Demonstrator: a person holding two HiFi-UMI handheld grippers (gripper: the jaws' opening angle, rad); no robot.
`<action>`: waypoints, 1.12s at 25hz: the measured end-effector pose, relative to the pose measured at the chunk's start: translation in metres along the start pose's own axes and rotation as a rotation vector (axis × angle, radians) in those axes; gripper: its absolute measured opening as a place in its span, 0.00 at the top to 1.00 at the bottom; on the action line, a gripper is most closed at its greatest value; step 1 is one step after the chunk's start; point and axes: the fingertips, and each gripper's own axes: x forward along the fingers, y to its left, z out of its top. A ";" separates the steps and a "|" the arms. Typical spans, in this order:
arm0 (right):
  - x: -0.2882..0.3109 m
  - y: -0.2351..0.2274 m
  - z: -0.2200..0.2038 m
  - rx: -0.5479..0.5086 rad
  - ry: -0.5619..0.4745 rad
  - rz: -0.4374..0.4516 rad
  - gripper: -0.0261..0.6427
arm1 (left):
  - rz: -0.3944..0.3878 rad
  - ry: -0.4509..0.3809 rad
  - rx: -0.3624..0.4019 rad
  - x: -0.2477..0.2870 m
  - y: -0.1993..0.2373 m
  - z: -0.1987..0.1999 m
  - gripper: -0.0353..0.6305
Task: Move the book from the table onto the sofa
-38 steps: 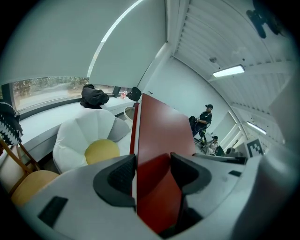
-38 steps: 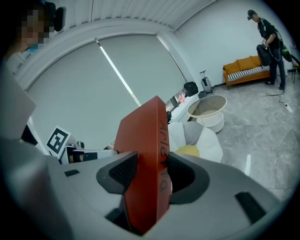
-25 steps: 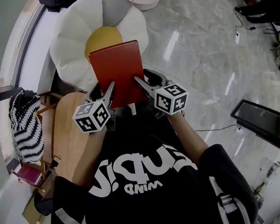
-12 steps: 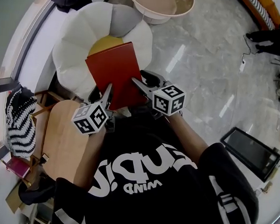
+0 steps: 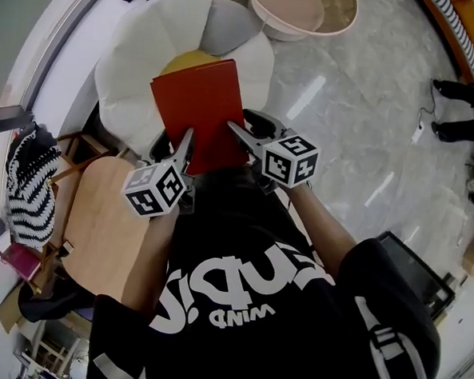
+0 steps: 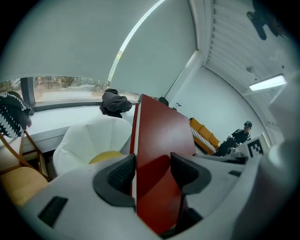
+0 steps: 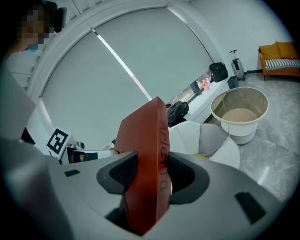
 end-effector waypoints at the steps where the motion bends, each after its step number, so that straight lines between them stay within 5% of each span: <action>1: 0.004 -0.001 0.001 0.004 0.005 -0.001 0.67 | 0.002 0.002 0.000 0.003 0.003 0.002 0.58; 28: 0.170 -0.098 -0.032 0.081 0.102 -0.050 0.67 | 0.030 0.092 -0.078 0.144 0.138 -0.007 0.58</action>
